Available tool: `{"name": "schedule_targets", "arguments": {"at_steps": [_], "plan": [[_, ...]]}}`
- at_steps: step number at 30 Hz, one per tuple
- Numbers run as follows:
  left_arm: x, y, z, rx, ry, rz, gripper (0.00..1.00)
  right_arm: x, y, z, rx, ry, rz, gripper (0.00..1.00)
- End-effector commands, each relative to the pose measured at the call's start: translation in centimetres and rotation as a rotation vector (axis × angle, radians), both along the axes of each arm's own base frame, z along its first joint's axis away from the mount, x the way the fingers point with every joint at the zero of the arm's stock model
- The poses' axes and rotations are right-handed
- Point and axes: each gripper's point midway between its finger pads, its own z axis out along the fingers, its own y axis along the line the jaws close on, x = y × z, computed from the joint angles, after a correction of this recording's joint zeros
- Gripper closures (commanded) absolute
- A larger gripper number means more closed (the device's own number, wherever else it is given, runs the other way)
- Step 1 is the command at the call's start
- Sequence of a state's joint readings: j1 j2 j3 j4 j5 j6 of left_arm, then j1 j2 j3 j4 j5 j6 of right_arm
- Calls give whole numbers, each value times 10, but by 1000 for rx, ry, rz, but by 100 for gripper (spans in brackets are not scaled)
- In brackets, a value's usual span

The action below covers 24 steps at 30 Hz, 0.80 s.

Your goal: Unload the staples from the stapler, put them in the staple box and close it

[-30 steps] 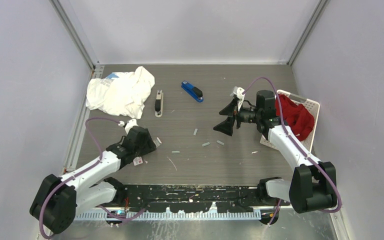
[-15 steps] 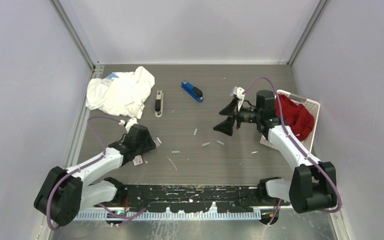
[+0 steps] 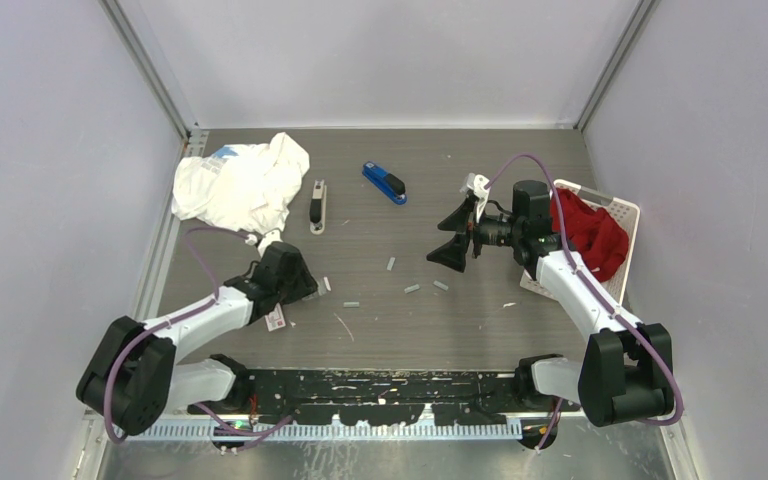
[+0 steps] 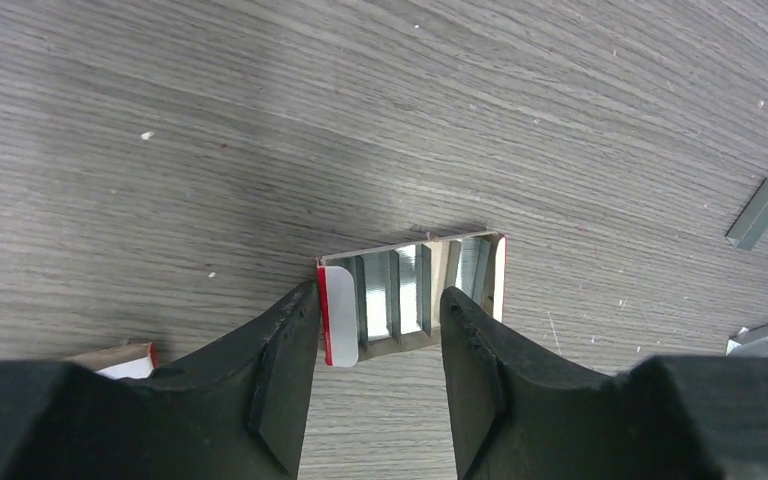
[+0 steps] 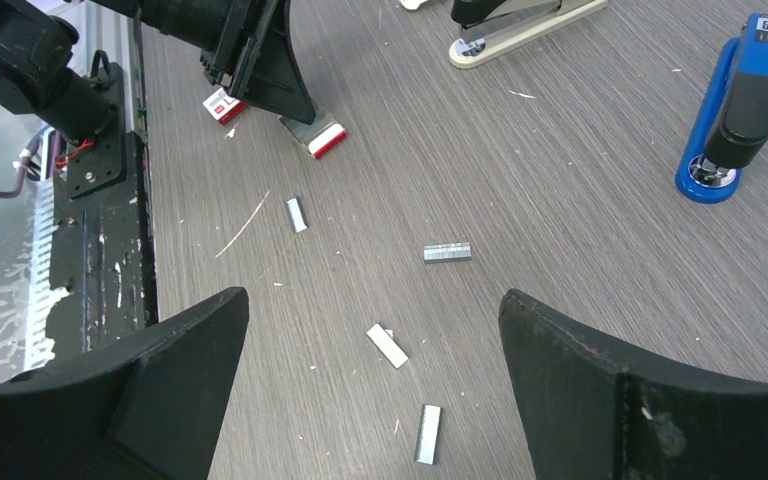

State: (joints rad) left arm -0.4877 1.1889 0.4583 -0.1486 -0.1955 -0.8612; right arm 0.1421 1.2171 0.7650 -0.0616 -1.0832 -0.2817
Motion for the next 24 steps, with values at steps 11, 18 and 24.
{"name": "schedule_targets", "arguments": {"at_steps": [11,18,24], "plan": [[13,-9,17,-26,-13,8,49,3,3,30,30,-92,23,0],[9,-3,30,52,-28,20,46,1,3,32,36,-92,26,0],[7,-4,43,84,-49,-1,46,0,3,34,44,-91,27,0]]}}
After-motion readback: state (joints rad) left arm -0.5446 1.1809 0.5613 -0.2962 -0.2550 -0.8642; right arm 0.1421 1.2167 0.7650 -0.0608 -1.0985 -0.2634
